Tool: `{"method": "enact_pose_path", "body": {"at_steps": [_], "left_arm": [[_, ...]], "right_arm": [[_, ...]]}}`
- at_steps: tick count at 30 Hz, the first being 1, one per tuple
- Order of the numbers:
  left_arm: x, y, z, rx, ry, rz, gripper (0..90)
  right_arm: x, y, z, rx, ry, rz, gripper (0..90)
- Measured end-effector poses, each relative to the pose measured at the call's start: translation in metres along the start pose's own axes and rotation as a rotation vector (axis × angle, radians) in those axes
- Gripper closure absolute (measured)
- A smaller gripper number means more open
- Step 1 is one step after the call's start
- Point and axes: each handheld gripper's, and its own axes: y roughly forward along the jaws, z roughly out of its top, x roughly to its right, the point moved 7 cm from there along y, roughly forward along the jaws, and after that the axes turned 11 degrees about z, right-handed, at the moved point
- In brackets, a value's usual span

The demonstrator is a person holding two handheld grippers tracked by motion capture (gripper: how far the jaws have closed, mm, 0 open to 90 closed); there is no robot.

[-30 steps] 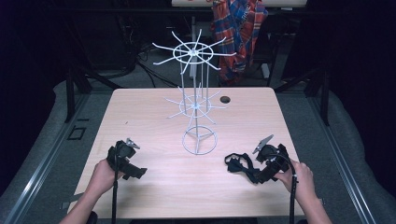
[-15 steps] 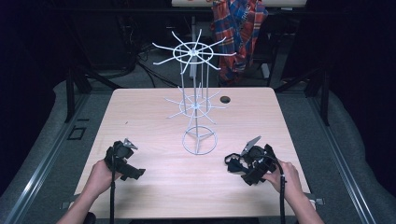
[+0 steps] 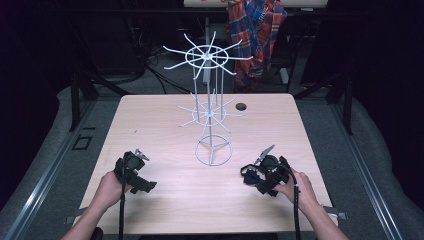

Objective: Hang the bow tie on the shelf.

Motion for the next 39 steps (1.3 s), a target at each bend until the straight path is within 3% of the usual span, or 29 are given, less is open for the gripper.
{"method": "enact_pose_path", "body": {"at_steps": [4,11,22,36,39], "left_arm": [[0.001,0.0,0.001,0.003,0.001,0.0,0.0],[0.001,-0.001,-0.001,0.0,0.004,-0.001,0.1],[0.002,0.001,0.0,-0.002,0.011,-0.004,0.2],[0.001,0.0,-0.001,-0.006,0.012,0.001,0.3],[0.001,0.0,-0.001,-0.006,0.011,-0.001,0.3]], "right_arm": [[0.0,0.006,-0.003,-0.044,-0.005,-0.024,25.1],[-0.001,0.008,-0.003,-0.056,-0.008,-0.057,44.8],[0.0,0.011,-0.006,-0.096,0.003,-0.042,69.3],[-0.001,0.001,-0.003,-0.049,0.001,-0.076,74.4],[-0.001,-0.004,0.0,-0.013,0.002,-0.083,74.5]]}}
